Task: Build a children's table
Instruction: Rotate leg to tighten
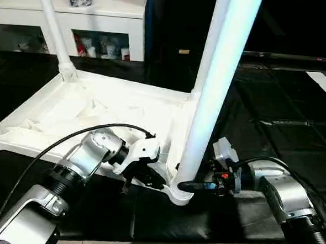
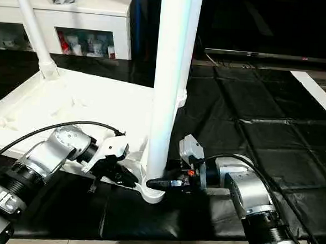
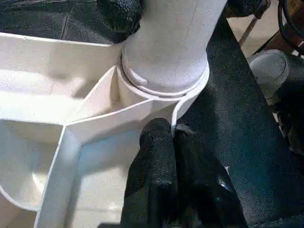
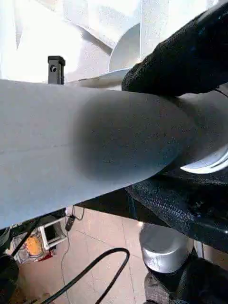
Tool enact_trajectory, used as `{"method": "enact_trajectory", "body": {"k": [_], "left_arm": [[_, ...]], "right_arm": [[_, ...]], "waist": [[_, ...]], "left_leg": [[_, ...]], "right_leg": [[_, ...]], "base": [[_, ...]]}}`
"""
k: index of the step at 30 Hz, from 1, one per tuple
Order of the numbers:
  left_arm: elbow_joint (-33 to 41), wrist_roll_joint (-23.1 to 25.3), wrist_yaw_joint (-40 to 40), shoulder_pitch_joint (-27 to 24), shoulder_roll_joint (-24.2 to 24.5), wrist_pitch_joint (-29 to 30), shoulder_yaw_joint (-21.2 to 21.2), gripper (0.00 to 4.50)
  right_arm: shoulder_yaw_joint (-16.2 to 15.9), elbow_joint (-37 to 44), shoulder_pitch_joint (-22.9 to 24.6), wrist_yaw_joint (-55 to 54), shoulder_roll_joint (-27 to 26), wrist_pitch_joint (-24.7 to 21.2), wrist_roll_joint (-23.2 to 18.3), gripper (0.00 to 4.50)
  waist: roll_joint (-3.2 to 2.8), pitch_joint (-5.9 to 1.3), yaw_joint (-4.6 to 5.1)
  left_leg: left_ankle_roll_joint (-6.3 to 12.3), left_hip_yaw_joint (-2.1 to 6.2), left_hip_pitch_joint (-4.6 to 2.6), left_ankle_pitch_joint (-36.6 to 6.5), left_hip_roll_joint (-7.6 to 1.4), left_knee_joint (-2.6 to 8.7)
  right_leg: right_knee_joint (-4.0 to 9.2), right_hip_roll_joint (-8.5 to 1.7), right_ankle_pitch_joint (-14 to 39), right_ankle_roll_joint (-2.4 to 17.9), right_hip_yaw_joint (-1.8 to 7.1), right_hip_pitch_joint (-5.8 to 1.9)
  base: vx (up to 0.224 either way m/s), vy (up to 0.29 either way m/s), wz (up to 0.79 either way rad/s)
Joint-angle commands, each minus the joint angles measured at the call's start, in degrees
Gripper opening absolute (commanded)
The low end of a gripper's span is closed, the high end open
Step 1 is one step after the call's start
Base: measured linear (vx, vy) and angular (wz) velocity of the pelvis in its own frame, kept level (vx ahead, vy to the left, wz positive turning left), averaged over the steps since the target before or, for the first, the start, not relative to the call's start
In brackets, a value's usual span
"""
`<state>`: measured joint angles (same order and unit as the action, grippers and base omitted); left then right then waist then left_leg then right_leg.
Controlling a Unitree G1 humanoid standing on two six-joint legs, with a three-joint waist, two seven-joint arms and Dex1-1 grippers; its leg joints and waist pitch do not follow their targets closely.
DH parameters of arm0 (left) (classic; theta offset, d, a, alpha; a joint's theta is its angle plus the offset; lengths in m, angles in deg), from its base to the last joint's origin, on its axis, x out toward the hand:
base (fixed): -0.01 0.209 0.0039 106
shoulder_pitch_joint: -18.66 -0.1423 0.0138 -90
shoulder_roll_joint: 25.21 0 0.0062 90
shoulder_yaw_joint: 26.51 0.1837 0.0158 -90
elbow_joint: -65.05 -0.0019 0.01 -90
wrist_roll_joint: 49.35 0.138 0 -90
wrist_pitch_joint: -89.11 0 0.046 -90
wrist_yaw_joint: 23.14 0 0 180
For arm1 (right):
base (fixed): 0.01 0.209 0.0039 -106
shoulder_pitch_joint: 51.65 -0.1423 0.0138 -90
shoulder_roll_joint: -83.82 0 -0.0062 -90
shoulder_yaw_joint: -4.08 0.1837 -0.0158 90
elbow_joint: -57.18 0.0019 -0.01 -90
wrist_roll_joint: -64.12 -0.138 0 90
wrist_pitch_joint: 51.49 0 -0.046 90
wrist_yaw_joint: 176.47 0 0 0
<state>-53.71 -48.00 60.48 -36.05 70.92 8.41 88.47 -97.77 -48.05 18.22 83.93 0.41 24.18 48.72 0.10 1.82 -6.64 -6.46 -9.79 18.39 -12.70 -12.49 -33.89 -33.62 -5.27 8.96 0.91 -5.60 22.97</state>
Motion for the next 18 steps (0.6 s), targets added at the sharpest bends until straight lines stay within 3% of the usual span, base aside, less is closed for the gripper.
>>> {"method": "enact_trajectory", "body": {"k": [1, 5, 9, 12, 15, 18], "left_arm": [[-2.2, 1.2, -8.1, 0.7, -1.1, 1.4, -1.9, 0.00], [-2.8, 1.0, -10.4, 1.1, -2.0, 3.0, -3.2, 0.00], [-4.3, -0.2, -16.9, 2.5, -5.0, 6.7, -6.6, 0.00], [-4.8, -1.1, -20.8, 3.3, -6.8, 8.9, -8.8, 0.00], [-4.7, -2.1, -23.9, 4.0, -8.4, 11.4, -11.0, 0.00], [-4.3, -3.1, -29.9, 4.7, -11.2, 14.7, -14.2, 0.00]], "right_arm": [[-4.2, 2.3, 1.3, 1.9, -1.4, -1.1, -0.9, 1.96], [-3.6, 1.4, 1.1, -2.2, -2.8, -1.0, 0.5, 1.96], [-1.3, -3.6, 0.4, -14.9, -7.9, -0.2, 4.0, 1.94], [0.2, -7.6, -0.8, -22.8, -11.0, -0.4, 5.8, 1.91], [1.5, -10.9, -2.4, -28.9, -13.9, -0.5, 6.4, 1.91], [5.0, -18.2, -7.1, -39.7, -20.1, -1.7, 6.2, 1.91]], "waist": [[0.13, -2.81, 0.41], [0.22, -2.70, 0.58], [0.31, -2.23, 1.53], [0.47, -2.23, 2.81], [0.38, -2.27, 4.48], [0.60, -2.35, 5.43]], "left_leg": [[2.81, -0.32, 0.63, -10.5, -0.71, 4.45], [2.54, -0.27, 0.77, -10.7, -0.61, 4.53], [1.37, -0.06, 0.57, -13.4, -0.08, 4.58], [1.35, 0.58, 1.09, -14.9, 0.17, 4.75], [1.61, 0.94, 1.34, -15.9, 0.43, 4.69], [1.99, 1.03, 1.41, -15.7, 0.71, 4.42]], "right_leg": [[3.95, -2.76, 20.0, 9.9, 2.60, -2.95], [4.12, -2.87, 21.6, 9.2, 2.60, -2.96], [5.34, -2.91, 30.8, 5.7, 2.11, -2.43], [6.03, -3.00, 35.1, 2.7, 1.55, -2.86], [6.31, -2.90, 34.9, 2.8, 1.04, -2.86], [6.38, -2.96, 35.3, 3.5, 0.93, -2.66]], "base": [[0.000, 0.000, 0.00], [0.000, 0.000, 0.00], [0.000, 0.000, 0.00], [0.000, 0.000, 0.00], [0.000, 0.000, 0.00], [0.000, 0.000, 0.00]]}}
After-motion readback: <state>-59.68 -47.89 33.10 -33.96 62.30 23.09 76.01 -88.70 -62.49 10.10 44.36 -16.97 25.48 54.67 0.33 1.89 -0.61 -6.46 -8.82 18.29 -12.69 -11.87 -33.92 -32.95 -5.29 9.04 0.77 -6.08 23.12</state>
